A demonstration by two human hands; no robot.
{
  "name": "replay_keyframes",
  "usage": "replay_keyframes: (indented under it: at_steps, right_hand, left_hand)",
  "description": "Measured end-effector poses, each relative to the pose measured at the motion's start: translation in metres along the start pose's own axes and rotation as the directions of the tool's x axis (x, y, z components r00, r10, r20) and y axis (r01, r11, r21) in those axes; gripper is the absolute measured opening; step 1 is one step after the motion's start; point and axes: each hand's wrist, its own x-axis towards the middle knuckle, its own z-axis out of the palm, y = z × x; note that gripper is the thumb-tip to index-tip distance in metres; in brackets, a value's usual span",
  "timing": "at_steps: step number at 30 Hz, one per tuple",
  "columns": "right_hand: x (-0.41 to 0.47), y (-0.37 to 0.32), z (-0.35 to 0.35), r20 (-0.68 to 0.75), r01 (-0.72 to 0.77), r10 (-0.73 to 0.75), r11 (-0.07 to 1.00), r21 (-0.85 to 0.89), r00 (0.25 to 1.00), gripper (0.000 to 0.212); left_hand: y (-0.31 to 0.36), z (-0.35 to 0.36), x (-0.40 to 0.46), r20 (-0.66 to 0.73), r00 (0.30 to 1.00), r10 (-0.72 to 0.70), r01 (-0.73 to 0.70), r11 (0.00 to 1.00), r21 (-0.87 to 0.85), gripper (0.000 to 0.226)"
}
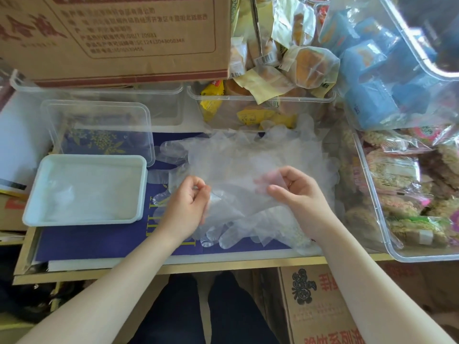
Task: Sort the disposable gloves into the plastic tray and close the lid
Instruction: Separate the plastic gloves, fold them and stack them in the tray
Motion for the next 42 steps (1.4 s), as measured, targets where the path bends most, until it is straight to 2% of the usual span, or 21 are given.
replay_keyframes:
  at_steps: [1,3,4,5,6,8,9,10,12,13,16,18,20,22,23,28,31,34,37,40,42]
  right_hand:
    - [0.003,0.0,0.003,-0.029,0.006,-0.008,0.998,-0.066,1.0,0.008]
    - [0.01,0.002,0.011,-0.097,0.021,-0.04,0.981,-0.191,0.994,0.014]
    - [0.012,0.001,0.014,-0.108,0.025,-0.052,0.97,-0.241,0.993,0.018]
    - [0.014,0.001,0.017,-0.099,0.025,-0.055,0.959,-0.284,0.994,0.021]
    - [0.015,-0.001,0.018,-0.068,0.029,-0.053,0.947,-0.319,0.996,0.023]
    - [0.014,-0.008,0.023,0.061,0.046,-0.026,0.935,-0.352,0.998,0.024]
    - [0.012,-0.014,0.027,0.153,0.062,-0.007,0.929,-0.364,0.988,0.022]
    - [0.009,-0.018,0.032,0.256,0.083,0.015,0.925,-0.37,0.967,0.018]
    - [0.003,-0.028,0.042,0.421,0.086,0.073,0.935,-0.345,0.904,0.012]
    - [0.002,-0.032,0.046,0.455,0.079,0.082,0.943,-0.324,0.887,0.011]
    - [0.004,-0.033,0.05,0.405,0.058,0.045,0.969,-0.238,0.913,0.011]
    - [0.008,-0.026,0.049,0.295,0.038,0.026,0.977,-0.21,0.955,0.013]
    - [0.013,-0.017,0.048,0.176,0.004,0.036,0.976,-0.218,0.984,0.015]
    - [0.018,-0.007,0.045,0.087,-0.045,0.067,0.971,-0.235,0.994,0.015]
    - [0.021,-0.002,0.044,0.057,-0.072,0.09,0.962,-0.262,0.994,0.014]
    - [0.036,0.027,0.035,-0.027,-0.161,0.169,0.863,-0.48,0.985,0.015]
    - [0.047,0.037,0.032,-0.062,-0.117,0.099,0.81,-0.574,0.993,0.013]
    - [0.059,0.047,0.028,-0.121,-0.064,-0.034,0.693,-0.718,0.992,0.01]
    - [0.069,0.057,0.021,-0.136,-0.087,-0.066,0.484,-0.871,0.989,0.04]
    - [0.074,0.065,0.019,-0.157,-0.183,0.105,0.316,-0.931,0.982,0.071]
    - [0.076,0.072,0.02,-0.152,-0.203,0.197,0.271,-0.941,0.969,0.082]
  left_hand:
    - [0.0,-0.003,-0.002,0.03,0.998,-0.054,0.053,0.999,0.01,0.015]
    - [0.0,-0.009,-0.007,0.152,0.979,-0.139,0.123,0.986,0.111,0.019]
    - [0.0,-0.013,-0.01,0.161,0.978,-0.136,0.094,0.965,0.244,0.022]
    - [-0.001,-0.018,-0.013,0.084,0.995,-0.048,0.012,0.921,0.391,0.028]
    - [0.0,-0.023,-0.015,-0.03,0.989,0.143,-0.112,0.875,0.471,0.037]
    - [0.005,-0.031,-0.016,-0.111,0.858,0.501,-0.401,0.789,0.465,0.061]
    - [0.006,-0.034,-0.014,-0.072,0.831,0.552,-0.481,0.777,0.405,0.073]
    - [0.008,-0.034,-0.011,0.01,0.857,0.515,-0.493,0.816,0.302,0.085]
    - [0.015,-0.029,-0.005,0.207,0.932,0.297,-0.323,0.94,0.111,0.105]
    - [0.014,-0.028,0.0,0.27,0.939,0.212,-0.231,0.972,0.039,0.11]
    - [0.009,-0.028,0.007,0.356,0.924,0.138,-0.061,0.974,-0.219,0.102]
    - [0.006,-0.029,0.007,0.442,0.892,0.095,0.041,0.957,-0.288,0.087]
    - [0.004,-0.026,0.001,0.441,0.896,0.044,0.07,0.968,-0.24,0.052]
    - [0.001,-0.023,0.001,0.317,0.948,0.021,0.021,0.992,-0.128,0.012]
    - [-0.002,-0.022,0.002,0.265,0.964,0.016,0.013,0.994,-0.108,0.007]
    - [-0.009,-0.024,0.01,0.09,0.99,-0.113,0.119,0.99,-0.07,0.015]
    - [-0.015,-0.027,0.02,0.039,0.966,-0.256,0.256,0.967,-0.006,0.04]
    - [-0.016,-0.033,0.03,0.012,0.957,-0.29,0.288,0.955,0.068,0.046]
    - [-0.022,-0.036,0.04,0.013,0.949,-0.315,0.314,0.948,0.056,0.044]
    - [-0.029,-0.038,0.046,0.074,0.94,-0.332,0.326,0.942,0.083,0.043]
    - [-0.029,-0.038,0.047,0.116,0.94,-0.32,0.316,0.947,0.051,0.039]
